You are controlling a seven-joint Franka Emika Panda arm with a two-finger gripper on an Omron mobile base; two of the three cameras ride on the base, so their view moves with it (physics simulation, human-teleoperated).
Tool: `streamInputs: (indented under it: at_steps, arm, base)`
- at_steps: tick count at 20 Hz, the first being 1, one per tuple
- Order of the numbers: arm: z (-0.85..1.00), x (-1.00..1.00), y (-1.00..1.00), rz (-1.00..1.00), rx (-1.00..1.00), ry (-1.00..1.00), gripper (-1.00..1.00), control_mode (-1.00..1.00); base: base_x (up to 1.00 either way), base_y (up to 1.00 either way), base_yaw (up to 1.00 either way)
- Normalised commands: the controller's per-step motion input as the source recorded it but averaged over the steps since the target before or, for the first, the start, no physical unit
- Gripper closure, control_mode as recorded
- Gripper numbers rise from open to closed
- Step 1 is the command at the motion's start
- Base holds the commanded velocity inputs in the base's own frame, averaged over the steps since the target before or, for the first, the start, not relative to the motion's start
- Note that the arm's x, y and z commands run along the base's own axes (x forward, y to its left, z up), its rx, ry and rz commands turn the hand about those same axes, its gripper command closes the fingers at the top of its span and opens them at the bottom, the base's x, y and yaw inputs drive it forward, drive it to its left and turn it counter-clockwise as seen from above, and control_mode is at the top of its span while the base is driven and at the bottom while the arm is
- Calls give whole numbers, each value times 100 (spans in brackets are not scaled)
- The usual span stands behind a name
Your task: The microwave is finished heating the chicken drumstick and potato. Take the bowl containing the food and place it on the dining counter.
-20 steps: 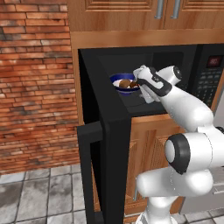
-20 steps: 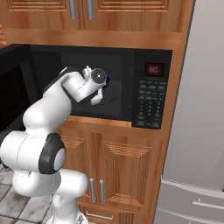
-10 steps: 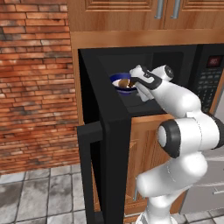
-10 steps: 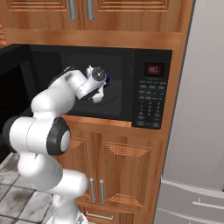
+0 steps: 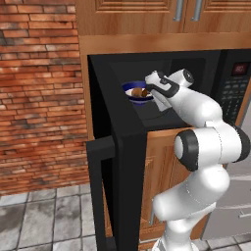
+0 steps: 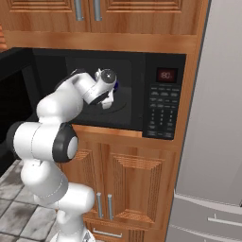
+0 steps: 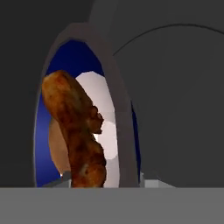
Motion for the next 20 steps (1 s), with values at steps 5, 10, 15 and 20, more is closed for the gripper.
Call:
streamInputs:
  at_steps: [5,10,15,20]
  arm:
    - [0,0,0,0,0,0,100,-100]
    - [0,-2,0,0,0,0,100,-100]
    - [0,-25,0,0,0,0,100,-100]
    - [0,-46,-2,0,0,-1,100,-100]
  base:
    - [0,0,0]
    - [0,0,0]
    - [0,0,0]
    - [0,0,0]
